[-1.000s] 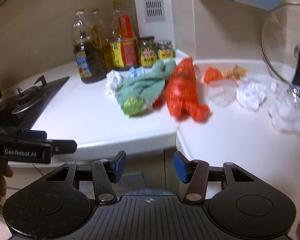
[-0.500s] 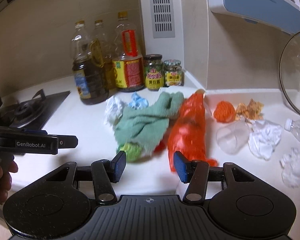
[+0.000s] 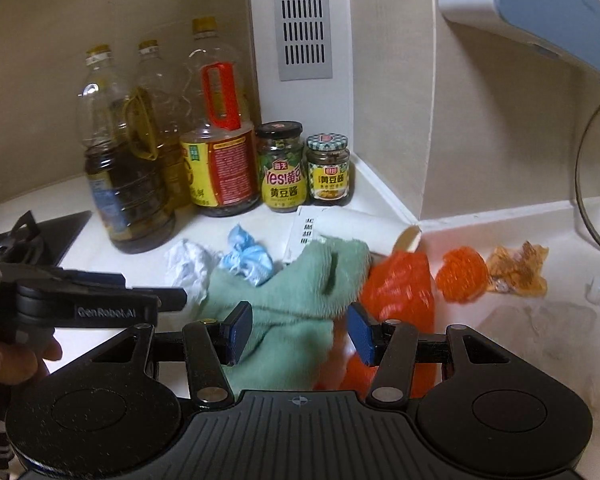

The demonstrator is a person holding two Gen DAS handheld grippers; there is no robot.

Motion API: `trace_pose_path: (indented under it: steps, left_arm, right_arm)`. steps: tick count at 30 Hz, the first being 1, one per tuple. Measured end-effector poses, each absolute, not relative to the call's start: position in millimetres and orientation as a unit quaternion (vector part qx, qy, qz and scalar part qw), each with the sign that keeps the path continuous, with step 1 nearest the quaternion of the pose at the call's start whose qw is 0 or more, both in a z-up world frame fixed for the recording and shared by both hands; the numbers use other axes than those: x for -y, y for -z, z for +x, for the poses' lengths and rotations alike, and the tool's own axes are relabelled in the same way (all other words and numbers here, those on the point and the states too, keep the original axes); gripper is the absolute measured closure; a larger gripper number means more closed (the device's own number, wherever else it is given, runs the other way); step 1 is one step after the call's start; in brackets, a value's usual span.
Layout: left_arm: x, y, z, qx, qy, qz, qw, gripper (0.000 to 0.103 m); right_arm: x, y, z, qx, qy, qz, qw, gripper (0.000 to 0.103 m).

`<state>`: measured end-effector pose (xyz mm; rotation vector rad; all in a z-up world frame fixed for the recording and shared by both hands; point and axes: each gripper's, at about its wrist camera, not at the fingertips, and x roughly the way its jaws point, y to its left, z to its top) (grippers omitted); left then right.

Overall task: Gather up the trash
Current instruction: 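Grasp the crumpled white tissue with the left gripper while the right gripper grasps the blue face mask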

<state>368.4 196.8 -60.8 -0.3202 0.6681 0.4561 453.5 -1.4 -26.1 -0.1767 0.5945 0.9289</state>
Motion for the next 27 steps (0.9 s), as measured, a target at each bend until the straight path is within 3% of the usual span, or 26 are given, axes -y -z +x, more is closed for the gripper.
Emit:
trace_pose_path:
  steps: [3,7,9,11,13,17,27]
  left_arm:
    - [-205,68,378,-0.333,-0.21,-0.156,0.906,0.037]
    - [-213,74,384,-0.342,-0.201,-0.162,0.904,0.06]
    - [-218,76,384,-0.344,-0.196,-0.167,0.903,0.064]
    - [-222,78,383,-0.348,-0.188,-0.172,0.902,0.077]
    - [-225,78,381,-0.349,-0.184,-0.167,0.904,0.084]
    - [-234,71,371,-0.346,-0.181,-0.161,0.907,0.089]
    - [-247,52,346,-0.327,-0.183,-0.15,0.915,0.09]
  right_arm:
    - [-11,28,461,-0.284,-0.435,-0.084,0.85,0.05]
    - [-26,30,469,-0.286,-0.434,-0.087,0.85,0.05]
    - [-32,31,470,-0.285,-0.435,-0.089,0.849,0.05]
    - [-38,31,472,-0.284,-0.437,-0.093,0.849,0.05]
    - [-45,32,474,-0.285,-0.44,-0.097,0.846,0.05]
    - [-62,33,477,-0.284,-0.45,-0.11,0.839,0.05]
    - [-119,40,492,-0.279,-0.472,-0.189,0.815,0.05]
